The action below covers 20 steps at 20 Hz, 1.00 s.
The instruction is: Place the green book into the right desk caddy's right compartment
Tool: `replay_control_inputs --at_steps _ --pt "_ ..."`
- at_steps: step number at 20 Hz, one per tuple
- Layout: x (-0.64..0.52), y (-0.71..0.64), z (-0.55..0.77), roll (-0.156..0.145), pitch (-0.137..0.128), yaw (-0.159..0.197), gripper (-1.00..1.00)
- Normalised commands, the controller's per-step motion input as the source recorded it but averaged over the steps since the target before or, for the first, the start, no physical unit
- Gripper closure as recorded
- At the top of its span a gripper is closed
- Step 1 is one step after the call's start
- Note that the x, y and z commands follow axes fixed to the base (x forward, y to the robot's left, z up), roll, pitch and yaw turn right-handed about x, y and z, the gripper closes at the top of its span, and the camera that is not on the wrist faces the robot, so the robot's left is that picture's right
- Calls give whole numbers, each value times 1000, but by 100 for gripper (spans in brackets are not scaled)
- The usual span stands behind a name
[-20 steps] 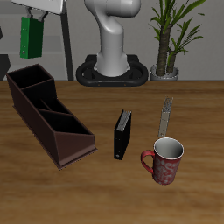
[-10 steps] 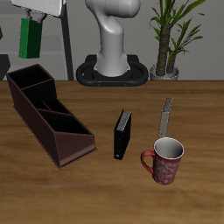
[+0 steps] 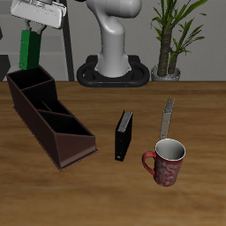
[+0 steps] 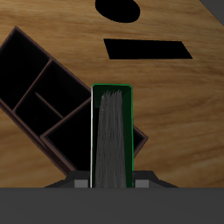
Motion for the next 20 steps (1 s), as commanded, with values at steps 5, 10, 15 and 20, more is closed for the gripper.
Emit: replay_control_inputs --at_steps 5,10,15,20 --pt "41 24 -148 9 -3 15 100" --pt "123 -48 -229 -1 29 -5 100" --pt "124 -89 -250 -10 46 -39 100" --pt "134 -5 -323 8 48 -14 100"
